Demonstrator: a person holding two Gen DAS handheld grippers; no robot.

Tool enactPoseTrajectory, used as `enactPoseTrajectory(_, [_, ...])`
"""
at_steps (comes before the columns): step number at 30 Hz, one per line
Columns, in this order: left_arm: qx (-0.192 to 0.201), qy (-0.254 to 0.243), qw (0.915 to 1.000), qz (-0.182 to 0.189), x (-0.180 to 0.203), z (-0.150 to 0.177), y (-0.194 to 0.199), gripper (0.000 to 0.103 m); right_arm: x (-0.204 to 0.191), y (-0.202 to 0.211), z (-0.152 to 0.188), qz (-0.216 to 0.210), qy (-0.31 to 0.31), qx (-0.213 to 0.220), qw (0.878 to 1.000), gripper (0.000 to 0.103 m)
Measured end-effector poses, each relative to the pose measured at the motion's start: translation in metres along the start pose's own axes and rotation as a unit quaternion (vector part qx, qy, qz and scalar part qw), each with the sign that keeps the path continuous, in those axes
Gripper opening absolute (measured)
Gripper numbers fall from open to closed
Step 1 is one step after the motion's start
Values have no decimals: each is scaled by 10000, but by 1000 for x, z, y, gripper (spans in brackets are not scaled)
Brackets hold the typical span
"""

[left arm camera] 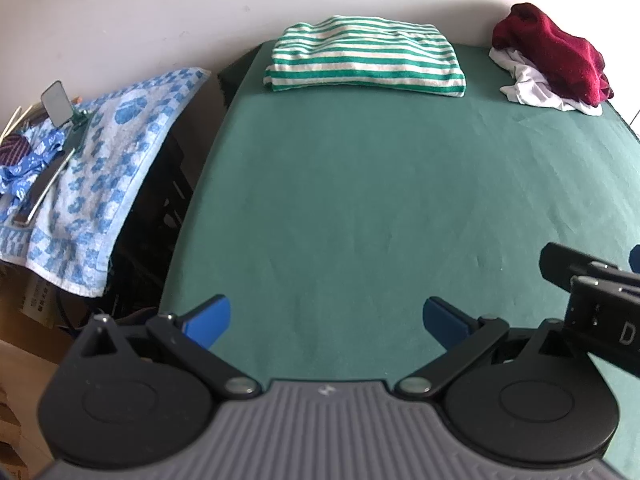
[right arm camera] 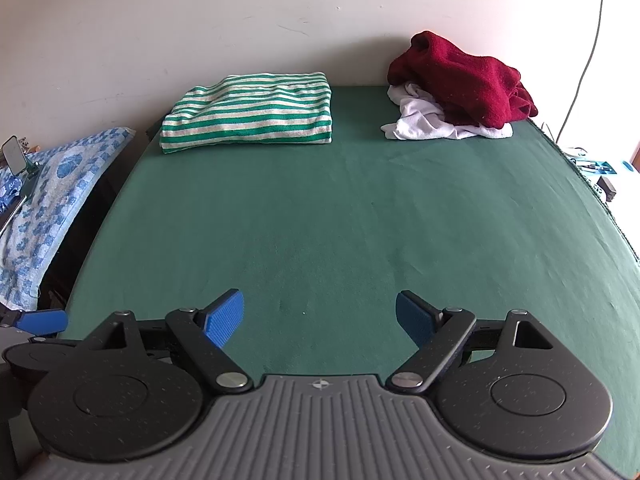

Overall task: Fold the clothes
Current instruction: 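Move both tools toward the dark red sweater on the white shirt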

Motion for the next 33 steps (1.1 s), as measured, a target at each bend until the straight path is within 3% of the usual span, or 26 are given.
enactPoseTrajectory(12, [312, -186, 9993, 5, 10, 4, 10, 103, 7, 5, 4, 137, -82, 18, 9999, 85])
enactPoseTrajectory(18, [311, -288, 9986, 305, 23, 8, 13, 103, 25, 15, 10, 289, -245, 23, 9993, 85])
enactPoseTrajectory(25, [266, -623, 9950, 728, 57, 7, 26, 103, 59, 28, 16, 396, -489, 74, 9980, 85])
enactPoseTrajectory(29, [385, -659, 9955, 562, 80, 3, 38, 103, 83, 33, 11, 290, -447, 134, 9985, 85])
enactPoseTrajectory(33, [258, -561, 9967, 525, 112, 2, 49, 103, 116, 39, 3, 205, -352, 79, 9991, 85])
Point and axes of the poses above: each gripper's, at about its wrist camera, not at the fingertips, and y roughly against the way its jaws point, x to its right, z to its underside, the point moved 3 cm from there along -y, roughly the way its jaws point, and after that the axes turned 14 degrees about -z, right-handed, at the moved point
